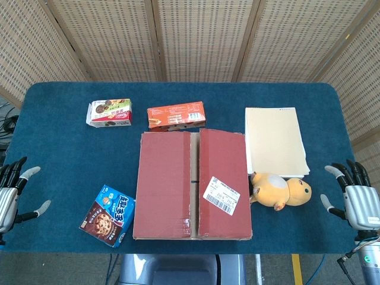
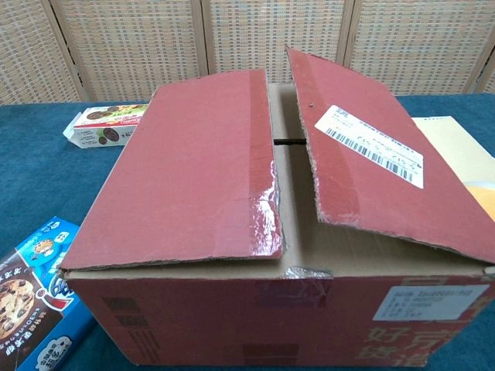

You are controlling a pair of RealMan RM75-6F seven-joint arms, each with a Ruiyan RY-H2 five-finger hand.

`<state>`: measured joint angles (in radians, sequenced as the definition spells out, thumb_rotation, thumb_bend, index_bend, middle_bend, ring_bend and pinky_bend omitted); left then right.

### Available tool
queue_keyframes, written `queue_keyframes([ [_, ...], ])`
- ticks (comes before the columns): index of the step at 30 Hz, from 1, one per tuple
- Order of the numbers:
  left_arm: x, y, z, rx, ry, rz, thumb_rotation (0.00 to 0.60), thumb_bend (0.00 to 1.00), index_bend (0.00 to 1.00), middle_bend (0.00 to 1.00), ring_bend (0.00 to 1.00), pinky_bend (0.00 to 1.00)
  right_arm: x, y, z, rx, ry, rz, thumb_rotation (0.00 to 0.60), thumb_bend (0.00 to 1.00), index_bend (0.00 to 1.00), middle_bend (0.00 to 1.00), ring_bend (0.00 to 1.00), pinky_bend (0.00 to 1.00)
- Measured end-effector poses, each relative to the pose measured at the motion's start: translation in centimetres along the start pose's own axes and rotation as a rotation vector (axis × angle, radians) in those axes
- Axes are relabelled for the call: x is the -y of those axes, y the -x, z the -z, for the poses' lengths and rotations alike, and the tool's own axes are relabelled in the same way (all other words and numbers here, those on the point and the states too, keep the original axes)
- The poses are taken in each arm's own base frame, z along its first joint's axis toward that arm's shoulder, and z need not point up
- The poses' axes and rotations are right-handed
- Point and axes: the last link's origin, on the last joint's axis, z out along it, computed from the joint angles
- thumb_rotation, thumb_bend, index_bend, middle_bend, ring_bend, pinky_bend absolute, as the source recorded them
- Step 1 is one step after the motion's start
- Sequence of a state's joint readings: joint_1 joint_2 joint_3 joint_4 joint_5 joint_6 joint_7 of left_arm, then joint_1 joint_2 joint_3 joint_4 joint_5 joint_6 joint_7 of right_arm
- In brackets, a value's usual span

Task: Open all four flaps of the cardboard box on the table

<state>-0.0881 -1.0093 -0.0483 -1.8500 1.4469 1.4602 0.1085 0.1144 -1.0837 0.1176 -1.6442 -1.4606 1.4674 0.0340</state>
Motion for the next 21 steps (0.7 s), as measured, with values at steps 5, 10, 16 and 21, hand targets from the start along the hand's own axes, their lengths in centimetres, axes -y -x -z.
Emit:
queue_keyframes([
  [5, -0.02, 0.16, 0.03, 0.01, -0.001, -0.003, 0.469, 0.24, 0.17, 0.0, 0.0, 0.0, -0.04, -0.05, -0.03, -0.002, -0.001, 0.0, 0.6, 0.36, 0.2, 0.18, 0.0, 0.0],
  [10, -0.1, 0.25, 0.1, 0.023, -0.004, -0.006, 0.469, 0.24, 0.17, 0.0, 0.0, 0.0, -0.04, -0.17, -0.01, -0.006, -0.006, -0.002, 0.6, 0.36, 0.2, 0.18, 0.0, 0.0],
  [16, -0.04, 0.07, 0.28, 0.029, -0.01, -0.01, 0.469, 0.24, 0.17, 0.0, 0.0, 0.0, 0.01, -0.43, 0.06, -0.019, -0.015, -0.007, 0.6, 0.36, 0.2, 0.18, 0.0, 0.0],
  [21, -0.02, 0.06, 0.28, 0.045, -0.015, -0.016, 0.471, 0.25, 0.17, 0.0, 0.0, 0.0, 0.16, -0.54, 0.03, -0.026, -0.024, -0.013, 0.6, 0.36, 0.2, 0.18, 0.0, 0.0],
])
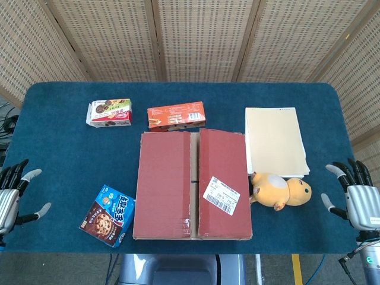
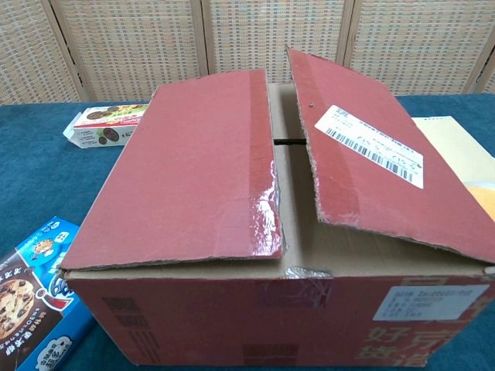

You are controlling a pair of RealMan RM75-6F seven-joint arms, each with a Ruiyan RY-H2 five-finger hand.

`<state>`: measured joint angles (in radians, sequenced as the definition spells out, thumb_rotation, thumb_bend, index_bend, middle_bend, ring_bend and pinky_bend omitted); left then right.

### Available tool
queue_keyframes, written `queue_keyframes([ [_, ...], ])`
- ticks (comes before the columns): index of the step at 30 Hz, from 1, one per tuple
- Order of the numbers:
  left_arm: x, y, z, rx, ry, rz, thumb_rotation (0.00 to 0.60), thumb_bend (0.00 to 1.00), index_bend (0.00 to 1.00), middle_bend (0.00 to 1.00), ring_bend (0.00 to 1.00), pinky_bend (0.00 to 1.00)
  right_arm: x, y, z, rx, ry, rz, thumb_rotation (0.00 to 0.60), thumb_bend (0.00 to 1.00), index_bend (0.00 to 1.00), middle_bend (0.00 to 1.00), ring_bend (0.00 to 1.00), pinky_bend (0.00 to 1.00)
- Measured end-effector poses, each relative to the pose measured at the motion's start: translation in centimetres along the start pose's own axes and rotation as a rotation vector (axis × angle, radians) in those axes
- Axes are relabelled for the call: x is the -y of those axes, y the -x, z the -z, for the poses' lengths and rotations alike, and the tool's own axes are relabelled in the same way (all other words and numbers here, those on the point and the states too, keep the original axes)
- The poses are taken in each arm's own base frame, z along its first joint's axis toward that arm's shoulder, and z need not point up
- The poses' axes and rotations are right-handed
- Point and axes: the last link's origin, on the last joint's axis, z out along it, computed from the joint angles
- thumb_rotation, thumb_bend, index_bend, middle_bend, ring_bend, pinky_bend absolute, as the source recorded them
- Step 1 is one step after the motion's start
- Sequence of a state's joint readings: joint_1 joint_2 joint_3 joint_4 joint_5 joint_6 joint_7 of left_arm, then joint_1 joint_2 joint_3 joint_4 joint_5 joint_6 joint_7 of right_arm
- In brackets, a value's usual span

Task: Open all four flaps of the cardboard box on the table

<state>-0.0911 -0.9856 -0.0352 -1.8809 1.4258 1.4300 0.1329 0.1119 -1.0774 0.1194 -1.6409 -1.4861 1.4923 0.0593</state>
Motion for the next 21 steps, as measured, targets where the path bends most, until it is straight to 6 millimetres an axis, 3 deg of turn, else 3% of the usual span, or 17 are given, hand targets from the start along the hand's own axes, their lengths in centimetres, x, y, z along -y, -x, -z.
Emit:
queue_keyframes([
  [4, 0.0, 0.1, -0.1, 0.015, -0.002, -0.005, 0.47, 0.25, 0.17, 0.0, 0.0, 0.0, 0.4, -0.2, -0.2, -0.002, -0.022, -0.01, 0.6, 0.36, 0.2, 0.18, 0.0, 0.0],
  [7, 0.0, 0.1, -0.1, 0.025, -0.008, -0.013, 0.469, 0.25, 0.17, 0.0, 0.0, 0.0, 0.9, -0.6, -0.6, -0.001, -0.053, -0.016, 0.6, 0.43, 0.2, 0.18, 0.0, 0.0],
  [13, -0.2, 0.1, -0.2, 0.045, -0.011, -0.026, 0.468, 0.25, 0.17, 0.0, 0.0, 0.0, 2.9, -1.5, -1.9, 0.009, -0.159, -0.051, 0.6, 0.71, 0.2, 0.19, 0.0, 0.0],
  [17, -0.3, 0.1, -0.2, 0.049, -0.012, -0.029, 0.467, 0.25, 0.17, 0.0, 0.0, 0.0, 5.1, -2.2, -3.2, 0.034, -0.272, -0.085, 0.6, 0.96, 0.2, 0.2, 0.0, 0.0],
  [21, -0.2, 0.1, -0.2, 0.055, -0.017, -0.033, 0.469, 0.25, 0.17, 0.0, 0.0, 0.0, 7.5, -2.6, -4.3, 0.078, -0.386, -0.124, 0.6, 1.0, 0.2, 0.21, 0.0, 0.0],
])
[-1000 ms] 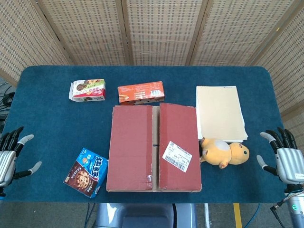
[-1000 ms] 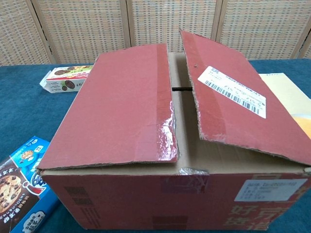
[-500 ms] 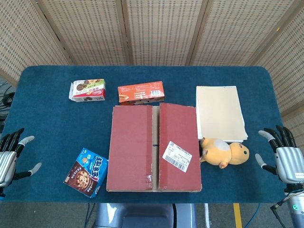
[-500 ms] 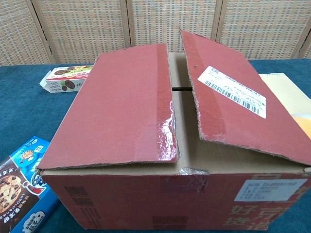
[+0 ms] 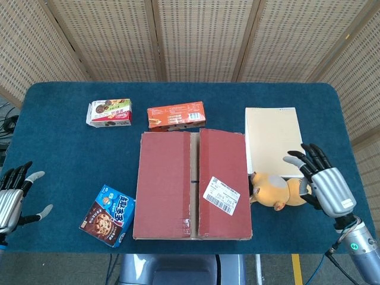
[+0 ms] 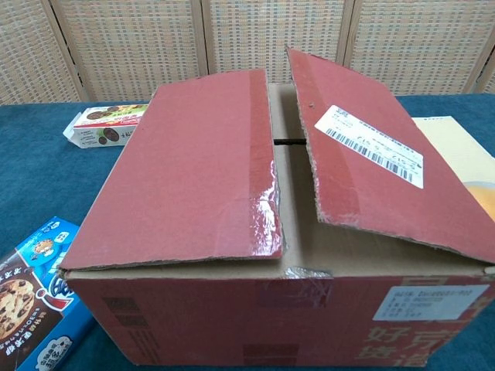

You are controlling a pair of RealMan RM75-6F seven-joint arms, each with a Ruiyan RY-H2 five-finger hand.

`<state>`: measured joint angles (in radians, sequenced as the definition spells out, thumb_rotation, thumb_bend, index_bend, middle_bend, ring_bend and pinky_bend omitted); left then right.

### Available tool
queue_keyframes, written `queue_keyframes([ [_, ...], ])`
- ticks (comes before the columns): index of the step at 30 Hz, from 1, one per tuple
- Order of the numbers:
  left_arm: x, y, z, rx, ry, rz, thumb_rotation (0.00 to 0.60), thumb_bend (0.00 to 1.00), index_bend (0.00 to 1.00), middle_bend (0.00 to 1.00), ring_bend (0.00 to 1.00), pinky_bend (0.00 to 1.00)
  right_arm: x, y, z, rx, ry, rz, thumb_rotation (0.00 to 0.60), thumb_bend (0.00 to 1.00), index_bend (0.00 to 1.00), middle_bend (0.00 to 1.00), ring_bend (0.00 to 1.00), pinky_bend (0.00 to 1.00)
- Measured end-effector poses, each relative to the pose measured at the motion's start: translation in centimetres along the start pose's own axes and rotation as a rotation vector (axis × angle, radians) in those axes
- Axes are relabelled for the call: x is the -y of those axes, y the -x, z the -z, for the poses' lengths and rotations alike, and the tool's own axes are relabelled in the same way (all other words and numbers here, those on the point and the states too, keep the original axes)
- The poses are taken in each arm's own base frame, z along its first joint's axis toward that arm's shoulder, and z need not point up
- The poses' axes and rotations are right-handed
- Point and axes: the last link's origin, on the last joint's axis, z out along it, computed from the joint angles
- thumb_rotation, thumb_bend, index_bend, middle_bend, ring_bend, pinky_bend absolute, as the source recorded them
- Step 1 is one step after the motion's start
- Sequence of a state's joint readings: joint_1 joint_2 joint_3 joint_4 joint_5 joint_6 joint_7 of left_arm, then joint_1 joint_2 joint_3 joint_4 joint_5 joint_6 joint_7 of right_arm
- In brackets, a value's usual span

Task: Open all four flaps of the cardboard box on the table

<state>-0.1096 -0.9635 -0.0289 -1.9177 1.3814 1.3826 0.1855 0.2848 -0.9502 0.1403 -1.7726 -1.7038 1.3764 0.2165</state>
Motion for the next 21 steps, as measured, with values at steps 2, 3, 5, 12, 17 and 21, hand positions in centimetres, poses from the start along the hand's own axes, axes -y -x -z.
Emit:
queue_keyframes([
  [2, 0.0, 0.0, 0.0, 0.002, 0.0, -0.002, 0.467, 0.25, 0.17, 0.0, 0.0, 0.0, 1.0, 0.0, -0.9, 0.03, -0.057, -0.022, 0.6, 1.0, 0.2, 0.22, 0.0, 0.0],
  [3, 0.0, 0.0, 0.0, 0.003, -0.001, -0.003, 0.467, 0.25, 0.17, 0.0, 0.0, 0.0, 1.4, 0.1, -1.3, 0.043, -0.081, -0.031, 0.6, 1.0, 0.2, 0.22, 0.0, 0.0],
  [5, 0.0, 0.0, 0.0, 0.003, -0.002, -0.005, 0.468, 0.25, 0.17, 0.0, 0.0, 0.0, 2.3, 0.1, -2.2, 0.072, -0.133, -0.041, 0.6, 1.0, 0.2, 0.23, 0.0, 0.0],
  [12, 0.1, 0.1, -0.2, 0.014, -0.007, -0.008, 0.469, 0.25, 0.17, 0.0, 0.0, 0.0, 4.9, 0.6, -4.3, 0.162, -0.276, -0.038, 0.6, 1.0, 0.25, 0.24, 0.0, 0.0],
  [17, 0.2, 0.3, -0.3, 0.024, -0.012, -0.01, 0.468, 0.25, 0.17, 0.0, 0.0, 0.0, 6.8, 1.1, -5.4, 0.212, -0.36, -0.033, 0.6, 1.0, 0.26, 0.25, 0.0, 0.0],
  [21, 0.3, 0.4, -0.5, 0.032, -0.018, -0.017, 0.469, 0.25, 0.17, 0.0, 0.0, 0.0, 8.2, 1.3, -6.0, 0.238, -0.414, -0.027, 0.6, 1.0, 0.27, 0.25, 0.0, 0.0],
])
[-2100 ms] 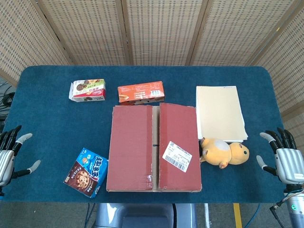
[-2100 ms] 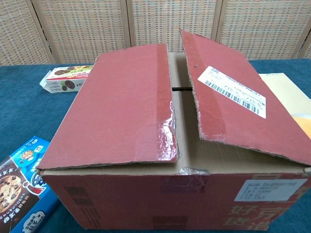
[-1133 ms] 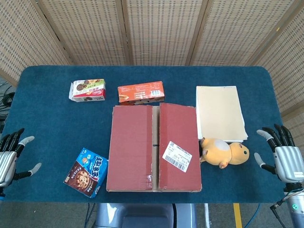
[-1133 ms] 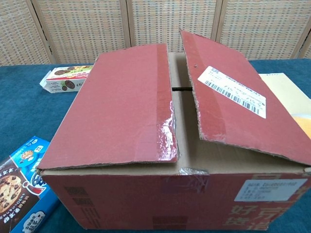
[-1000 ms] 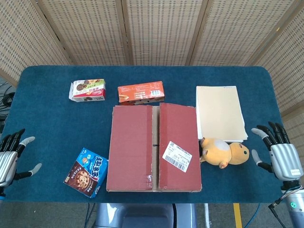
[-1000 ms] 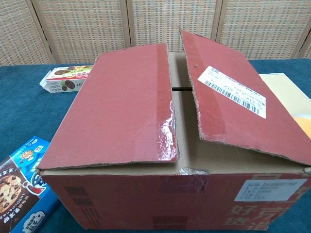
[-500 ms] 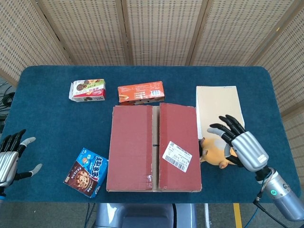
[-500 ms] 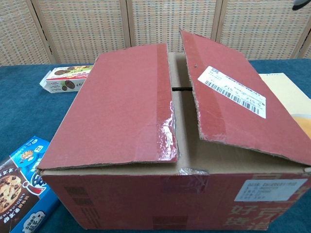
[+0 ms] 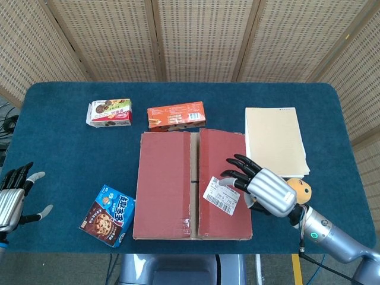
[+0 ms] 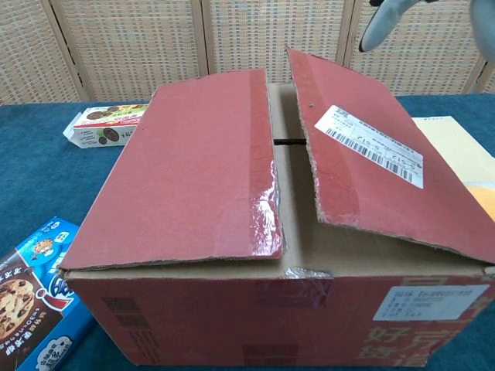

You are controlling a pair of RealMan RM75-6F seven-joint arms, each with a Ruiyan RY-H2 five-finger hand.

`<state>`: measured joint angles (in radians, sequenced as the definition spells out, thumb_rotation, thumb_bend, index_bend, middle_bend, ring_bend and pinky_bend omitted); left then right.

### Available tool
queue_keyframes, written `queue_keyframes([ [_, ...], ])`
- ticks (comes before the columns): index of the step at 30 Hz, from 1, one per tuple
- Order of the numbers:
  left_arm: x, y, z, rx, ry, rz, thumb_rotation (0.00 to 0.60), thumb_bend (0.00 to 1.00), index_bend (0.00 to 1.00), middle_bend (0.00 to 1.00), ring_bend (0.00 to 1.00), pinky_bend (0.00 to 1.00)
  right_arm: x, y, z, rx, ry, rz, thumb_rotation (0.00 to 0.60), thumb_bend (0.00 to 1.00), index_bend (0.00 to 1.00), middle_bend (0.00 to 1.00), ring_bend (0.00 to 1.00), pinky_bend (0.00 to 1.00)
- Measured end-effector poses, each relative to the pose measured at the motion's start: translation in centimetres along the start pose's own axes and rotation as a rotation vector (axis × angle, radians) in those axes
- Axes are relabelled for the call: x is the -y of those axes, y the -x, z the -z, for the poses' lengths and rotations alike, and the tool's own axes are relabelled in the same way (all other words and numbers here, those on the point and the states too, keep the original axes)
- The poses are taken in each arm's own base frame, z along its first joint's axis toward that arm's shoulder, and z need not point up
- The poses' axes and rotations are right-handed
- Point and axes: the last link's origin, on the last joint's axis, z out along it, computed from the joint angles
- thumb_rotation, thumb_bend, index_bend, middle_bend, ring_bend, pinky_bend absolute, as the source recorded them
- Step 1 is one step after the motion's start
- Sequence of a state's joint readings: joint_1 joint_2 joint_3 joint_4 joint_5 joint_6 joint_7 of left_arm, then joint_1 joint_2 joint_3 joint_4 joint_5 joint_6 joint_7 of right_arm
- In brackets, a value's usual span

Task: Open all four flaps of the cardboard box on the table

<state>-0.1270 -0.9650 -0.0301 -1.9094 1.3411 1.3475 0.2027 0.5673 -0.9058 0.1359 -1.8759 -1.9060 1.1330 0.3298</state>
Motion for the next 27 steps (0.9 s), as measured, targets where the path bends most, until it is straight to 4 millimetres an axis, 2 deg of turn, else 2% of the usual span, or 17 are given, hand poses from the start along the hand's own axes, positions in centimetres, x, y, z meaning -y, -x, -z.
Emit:
queue_keyframes([
  [13, 0.1, 0.3, -0.1, 0.017, -0.003, -0.008, 0.47, 0.25, 0.17, 0.0, 0.0, 0.0, 2.5, 0.8, -2.7, 0.053, -0.118, 0.02, 0.6, 1.0, 0.28, 0.25, 0.0, 0.0],
  [27, 0.4, 0.6, 0.2, 0.03, -0.011, -0.006, 0.471, 0.25, 0.17, 0.0, 0.0, 0.0, 3.0, 2.5, -4.8, 0.099, -0.178, 0.085, 0.6, 1.0, 0.29, 0.25, 0.0, 0.0],
])
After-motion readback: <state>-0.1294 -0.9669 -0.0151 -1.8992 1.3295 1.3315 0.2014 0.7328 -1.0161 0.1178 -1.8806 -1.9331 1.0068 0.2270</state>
